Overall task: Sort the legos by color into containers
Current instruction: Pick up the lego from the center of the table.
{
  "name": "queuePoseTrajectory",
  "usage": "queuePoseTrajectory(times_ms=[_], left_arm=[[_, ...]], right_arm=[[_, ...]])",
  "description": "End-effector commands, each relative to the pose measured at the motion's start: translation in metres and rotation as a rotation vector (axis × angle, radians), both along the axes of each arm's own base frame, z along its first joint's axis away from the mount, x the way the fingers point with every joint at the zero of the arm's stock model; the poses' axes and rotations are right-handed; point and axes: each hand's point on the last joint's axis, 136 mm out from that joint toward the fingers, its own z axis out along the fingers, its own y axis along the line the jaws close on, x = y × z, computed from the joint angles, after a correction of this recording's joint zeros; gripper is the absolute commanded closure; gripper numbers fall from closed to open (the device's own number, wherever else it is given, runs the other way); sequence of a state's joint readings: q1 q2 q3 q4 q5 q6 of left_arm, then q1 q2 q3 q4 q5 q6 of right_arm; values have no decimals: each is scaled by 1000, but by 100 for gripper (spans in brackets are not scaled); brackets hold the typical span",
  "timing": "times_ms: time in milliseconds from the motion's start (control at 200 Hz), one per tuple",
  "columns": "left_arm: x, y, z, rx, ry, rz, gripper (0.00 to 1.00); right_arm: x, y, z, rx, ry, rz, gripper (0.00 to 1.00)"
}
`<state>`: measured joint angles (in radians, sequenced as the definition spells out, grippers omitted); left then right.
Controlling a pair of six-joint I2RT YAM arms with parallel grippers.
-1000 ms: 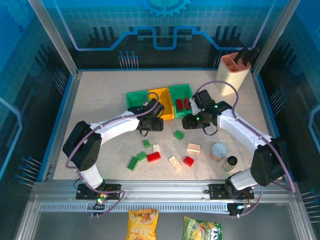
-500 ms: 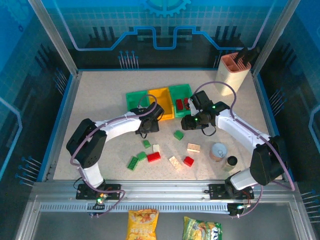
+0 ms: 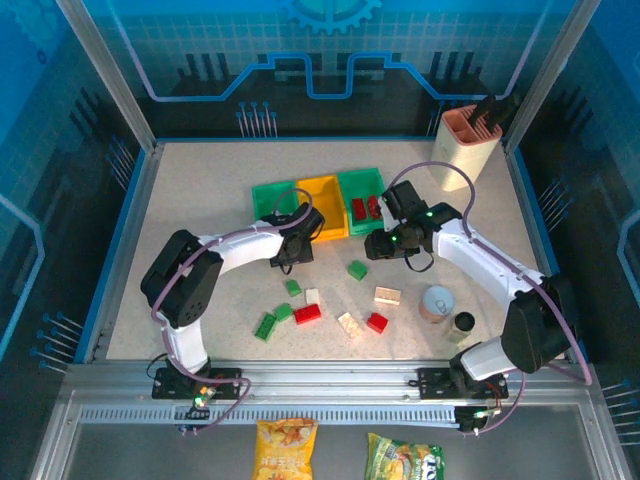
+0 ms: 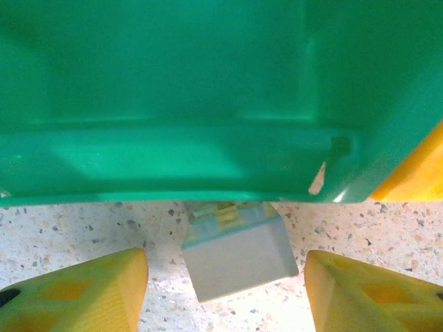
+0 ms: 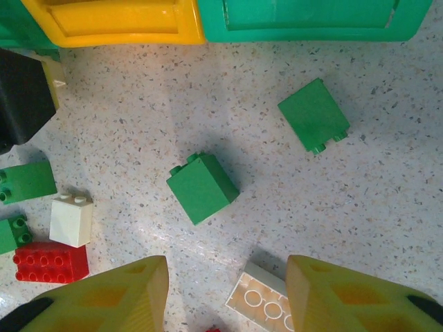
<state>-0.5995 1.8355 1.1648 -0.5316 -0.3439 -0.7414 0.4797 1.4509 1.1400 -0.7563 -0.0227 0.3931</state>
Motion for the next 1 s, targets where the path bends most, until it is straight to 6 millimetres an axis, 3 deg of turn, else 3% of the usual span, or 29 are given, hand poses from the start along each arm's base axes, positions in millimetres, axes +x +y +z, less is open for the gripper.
queuePoseTrajectory(times_ms=[0,575,991], left_arm=[[6,4,-5,16,3,-13,40],[16,-6,-2,6,-1,-56,55],[7,-3,19,-13,-21,-83,62]], right_arm=[[-3,-1,13,-7,-23,-5,51],[-3,-3,17,-11,-40,-5,51],[-1,-2,18,-7,-45,-4,51]])
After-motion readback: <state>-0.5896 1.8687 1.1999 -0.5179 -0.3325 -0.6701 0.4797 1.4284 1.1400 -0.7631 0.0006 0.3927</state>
